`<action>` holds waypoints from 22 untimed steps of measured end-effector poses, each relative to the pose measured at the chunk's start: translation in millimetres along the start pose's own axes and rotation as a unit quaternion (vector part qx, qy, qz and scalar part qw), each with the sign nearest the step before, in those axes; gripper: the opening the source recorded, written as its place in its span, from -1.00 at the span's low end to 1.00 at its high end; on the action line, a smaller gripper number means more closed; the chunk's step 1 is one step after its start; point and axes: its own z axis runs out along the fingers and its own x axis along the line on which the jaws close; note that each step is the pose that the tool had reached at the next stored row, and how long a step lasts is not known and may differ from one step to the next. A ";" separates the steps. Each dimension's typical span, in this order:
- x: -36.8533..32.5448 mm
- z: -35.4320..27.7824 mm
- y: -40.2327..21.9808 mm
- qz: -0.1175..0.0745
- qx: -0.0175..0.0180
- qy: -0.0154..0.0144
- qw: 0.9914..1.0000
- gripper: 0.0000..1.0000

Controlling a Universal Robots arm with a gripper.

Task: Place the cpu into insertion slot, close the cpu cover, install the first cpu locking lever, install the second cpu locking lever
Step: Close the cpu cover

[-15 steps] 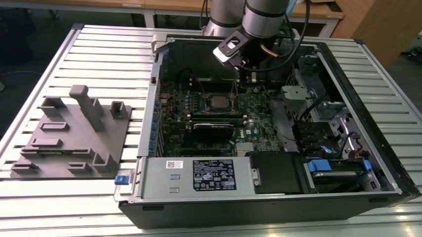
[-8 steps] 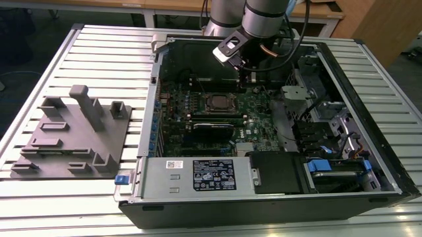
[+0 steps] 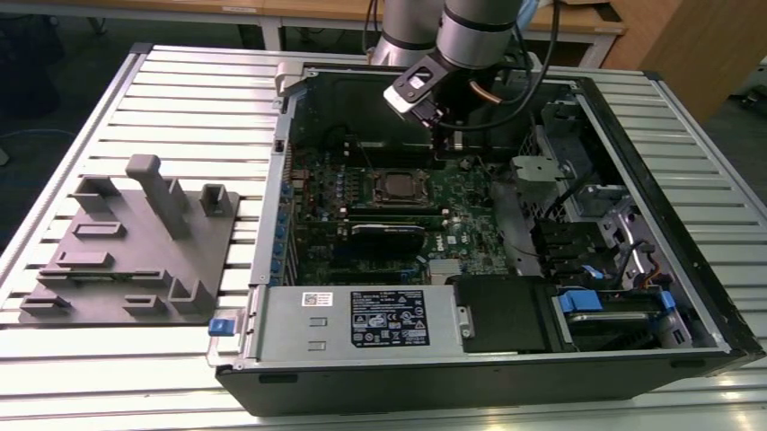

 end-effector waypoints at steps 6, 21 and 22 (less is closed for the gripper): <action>0.0 1.4 -7.2 0.000 0.000 0.000 1.000 -0.79; -1.1 6.7 -18.2 0.000 0.000 0.000 1.000 -0.79; -1.1 7.0 -18.7 0.000 0.000 0.000 1.000 -0.79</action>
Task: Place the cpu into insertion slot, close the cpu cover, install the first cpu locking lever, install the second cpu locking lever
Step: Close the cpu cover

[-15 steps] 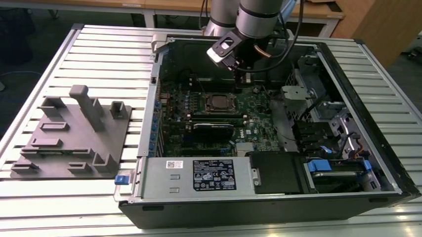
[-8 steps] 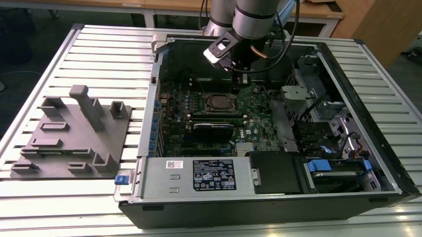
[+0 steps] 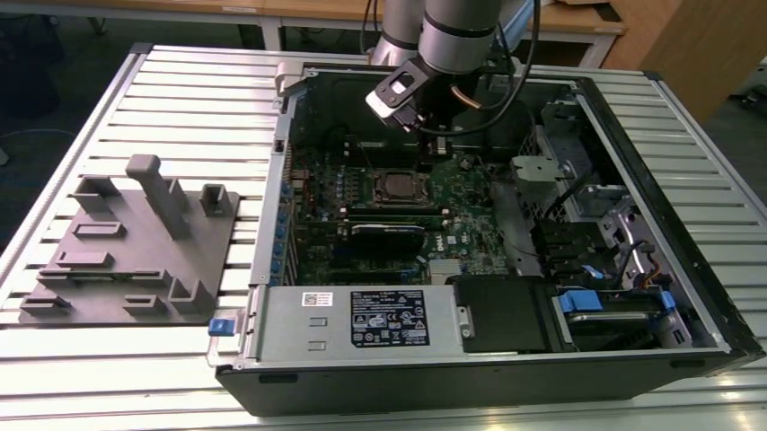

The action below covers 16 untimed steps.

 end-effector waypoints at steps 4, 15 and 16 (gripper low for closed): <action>0.0 1.7 -1.1 0.000 0.000 0.000 1.000 -0.79; 0.0 2.3 -1.7 0.000 0.000 0.000 1.000 -0.79; 0.0 2.4 -2.1 0.000 0.000 0.000 1.000 -0.79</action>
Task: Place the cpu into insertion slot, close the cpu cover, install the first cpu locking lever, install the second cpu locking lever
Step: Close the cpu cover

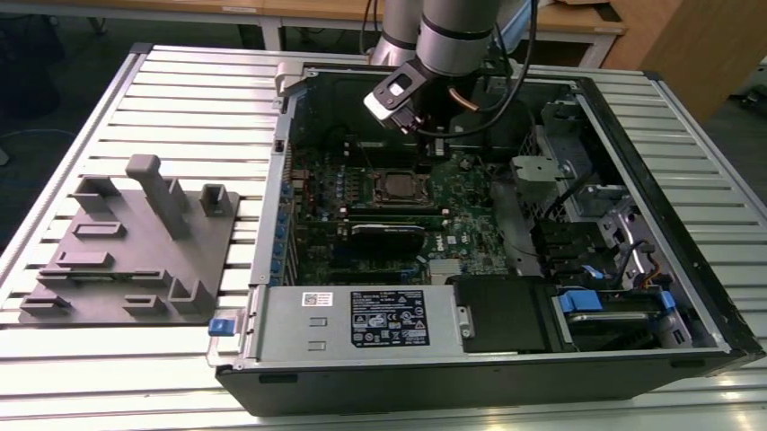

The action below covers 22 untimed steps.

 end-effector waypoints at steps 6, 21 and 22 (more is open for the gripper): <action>0.1 1.1 -5.8 0.000 0.000 0.000 1.000 -0.79; -0.5 15.0 -30.3 0.000 0.001 0.000 1.000 -0.79; -0.4 16.5 -32.8 0.000 0.001 0.000 1.000 -0.79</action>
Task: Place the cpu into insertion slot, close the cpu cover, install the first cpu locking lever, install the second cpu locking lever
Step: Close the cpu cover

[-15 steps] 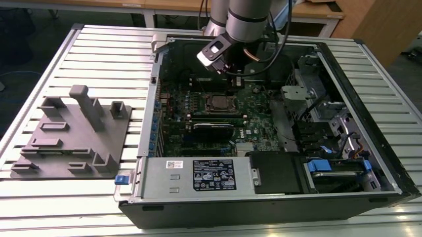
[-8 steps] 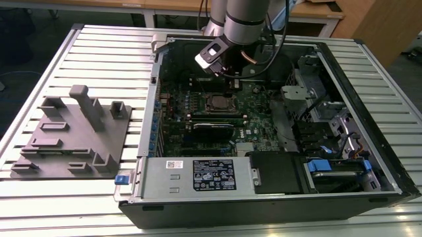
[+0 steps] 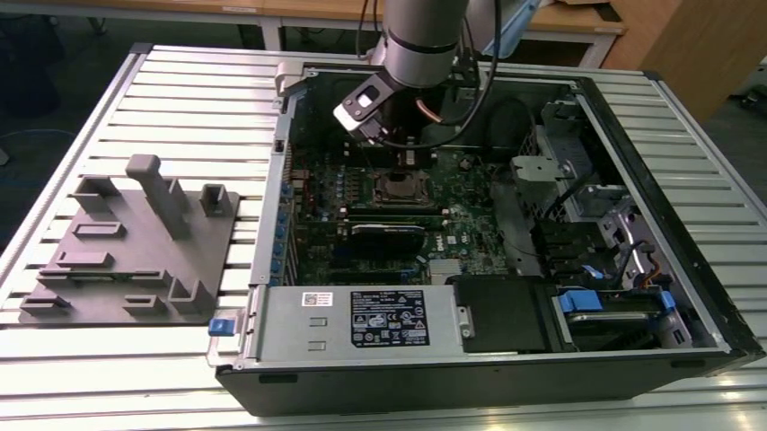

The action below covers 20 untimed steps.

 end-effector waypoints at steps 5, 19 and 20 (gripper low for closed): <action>0.1 8.0 -8.2 0.000 0.000 0.000 1.000 -0.79; 0.1 18.8 -11.8 0.000 0.001 0.000 1.000 -0.79; 0.1 18.6 -11.8 0.000 0.001 0.000 1.000 -0.79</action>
